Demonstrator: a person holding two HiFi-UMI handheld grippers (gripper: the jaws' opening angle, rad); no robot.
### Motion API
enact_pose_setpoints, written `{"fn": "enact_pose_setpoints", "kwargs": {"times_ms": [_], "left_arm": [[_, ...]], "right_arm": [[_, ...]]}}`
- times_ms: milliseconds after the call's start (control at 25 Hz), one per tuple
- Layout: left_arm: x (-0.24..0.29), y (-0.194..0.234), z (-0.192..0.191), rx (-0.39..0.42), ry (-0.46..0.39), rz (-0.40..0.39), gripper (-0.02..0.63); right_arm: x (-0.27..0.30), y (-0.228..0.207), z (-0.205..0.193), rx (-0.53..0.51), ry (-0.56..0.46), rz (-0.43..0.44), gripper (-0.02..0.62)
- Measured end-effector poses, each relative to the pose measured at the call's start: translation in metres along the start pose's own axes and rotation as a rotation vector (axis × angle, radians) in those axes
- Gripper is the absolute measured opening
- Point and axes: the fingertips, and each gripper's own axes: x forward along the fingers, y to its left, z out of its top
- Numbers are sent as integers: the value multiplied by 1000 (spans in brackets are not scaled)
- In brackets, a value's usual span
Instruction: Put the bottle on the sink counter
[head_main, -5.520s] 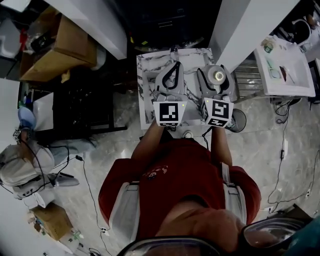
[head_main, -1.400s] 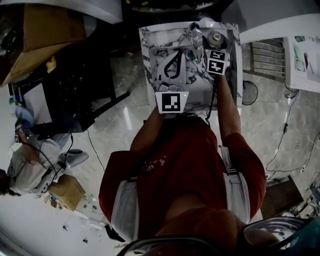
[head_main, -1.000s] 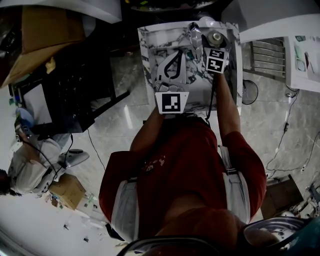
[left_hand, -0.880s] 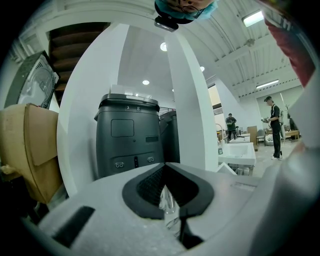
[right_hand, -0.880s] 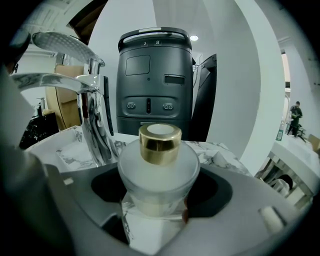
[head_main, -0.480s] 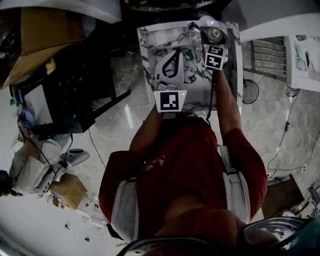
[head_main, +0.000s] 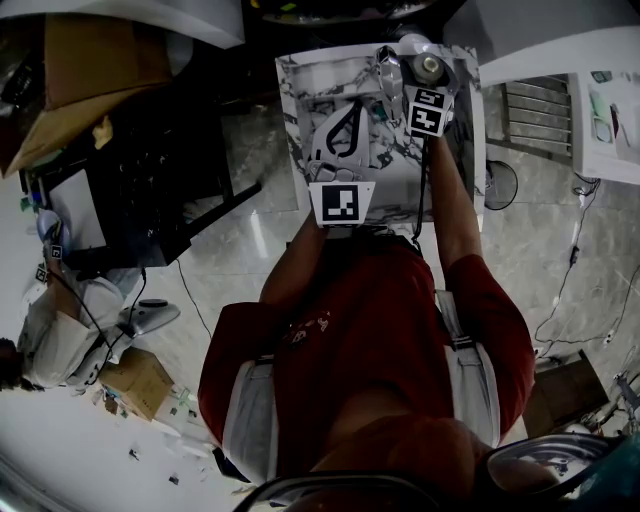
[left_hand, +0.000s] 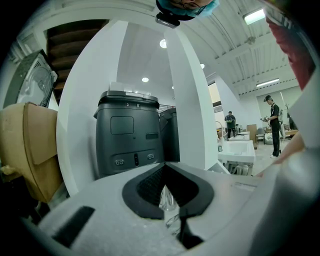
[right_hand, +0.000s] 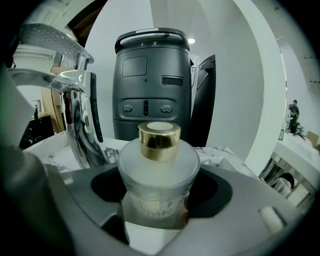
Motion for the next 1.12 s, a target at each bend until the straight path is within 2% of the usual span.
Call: {"fn": "enact_pose_setpoints", "kwargs": {"times_ms": [240, 400, 560, 680, 840, 1120], "left_arm": [[-2, -3, 2, 7, -1, -4, 3], [-5, -3, 2, 1, -1, -6, 3], [-9, -4, -14, -36, 64, -8, 3], [-10, -5, -8, -24, 27, -3, 3], [-15, -9, -12, -25, 78, -7, 3], [-23, -21, -5, -19, 62, -6, 3]], "right_arm": [[2, 0, -2, -2, 15, -14, 344], [1, 0, -1, 43, 9, 8, 356], [-1, 5, 0, 66, 7, 36, 392], [-5, 5, -2, 68, 8, 37, 407], [-17, 0, -1, 108, -11, 24, 418], [-40, -2, -7, 142, -17, 50, 430]]}}
